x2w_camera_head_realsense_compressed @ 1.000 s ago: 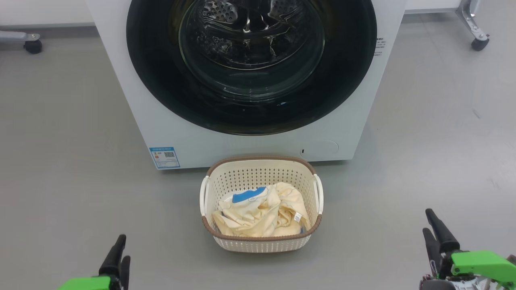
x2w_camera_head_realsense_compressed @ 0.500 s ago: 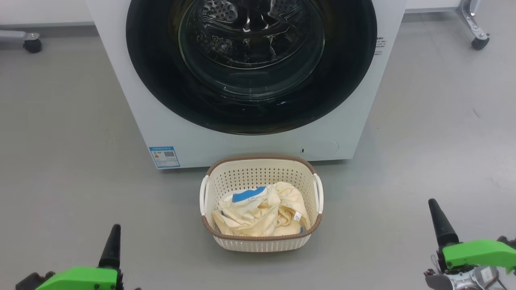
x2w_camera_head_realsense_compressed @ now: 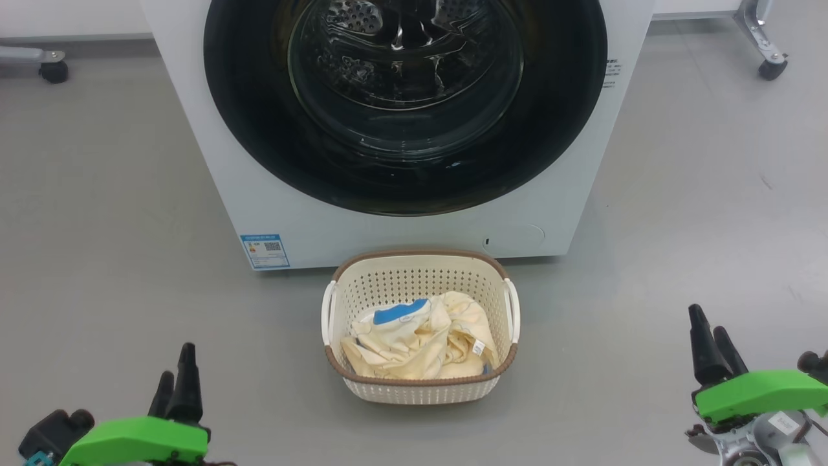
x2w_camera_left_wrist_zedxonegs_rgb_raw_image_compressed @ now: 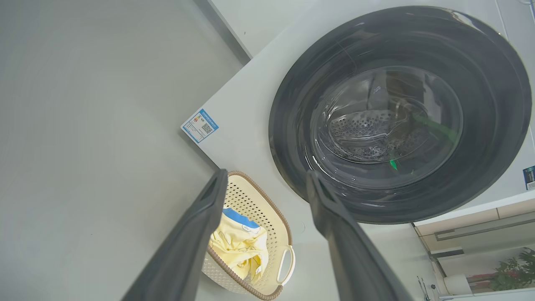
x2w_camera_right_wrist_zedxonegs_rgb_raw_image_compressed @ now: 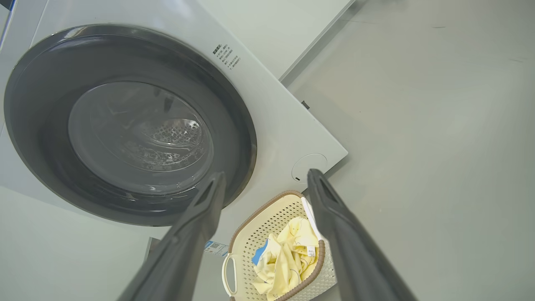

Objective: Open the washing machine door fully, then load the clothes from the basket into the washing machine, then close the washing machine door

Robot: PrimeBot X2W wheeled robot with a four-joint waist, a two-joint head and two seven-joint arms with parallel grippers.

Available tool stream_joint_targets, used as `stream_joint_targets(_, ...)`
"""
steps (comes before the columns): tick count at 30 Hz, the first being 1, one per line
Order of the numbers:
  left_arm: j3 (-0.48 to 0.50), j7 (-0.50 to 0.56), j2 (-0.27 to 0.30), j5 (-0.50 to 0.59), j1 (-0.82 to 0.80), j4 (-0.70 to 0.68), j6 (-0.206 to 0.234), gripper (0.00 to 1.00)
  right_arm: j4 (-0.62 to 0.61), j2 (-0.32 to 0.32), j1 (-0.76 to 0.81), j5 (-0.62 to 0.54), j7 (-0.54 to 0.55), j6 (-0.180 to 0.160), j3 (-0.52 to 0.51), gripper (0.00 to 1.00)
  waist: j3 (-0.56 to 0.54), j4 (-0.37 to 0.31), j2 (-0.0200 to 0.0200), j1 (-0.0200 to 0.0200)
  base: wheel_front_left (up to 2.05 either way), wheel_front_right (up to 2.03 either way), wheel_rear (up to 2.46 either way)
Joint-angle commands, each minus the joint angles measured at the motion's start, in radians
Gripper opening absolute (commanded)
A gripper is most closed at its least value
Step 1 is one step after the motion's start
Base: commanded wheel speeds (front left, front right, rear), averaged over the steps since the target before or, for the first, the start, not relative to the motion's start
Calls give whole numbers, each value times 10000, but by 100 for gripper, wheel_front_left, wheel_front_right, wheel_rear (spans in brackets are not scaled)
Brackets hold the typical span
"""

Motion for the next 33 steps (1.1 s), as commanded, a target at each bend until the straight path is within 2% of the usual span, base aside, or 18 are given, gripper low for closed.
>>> stream_joint_targets(1, 94, -168, 252, 440, -513, -434, -38, 100, -399, -252, -551, -460, -161, 7, 85, 100, -2, 5, 0, -1, 0, 0, 0)
stream_joint_targets(33, -587, -1079, 550, 4171, -664, -906, -143, 100, -882, -139, -643, -4606, -747, 11, 892, 100, 109, 20, 0, -1, 0, 0, 0)
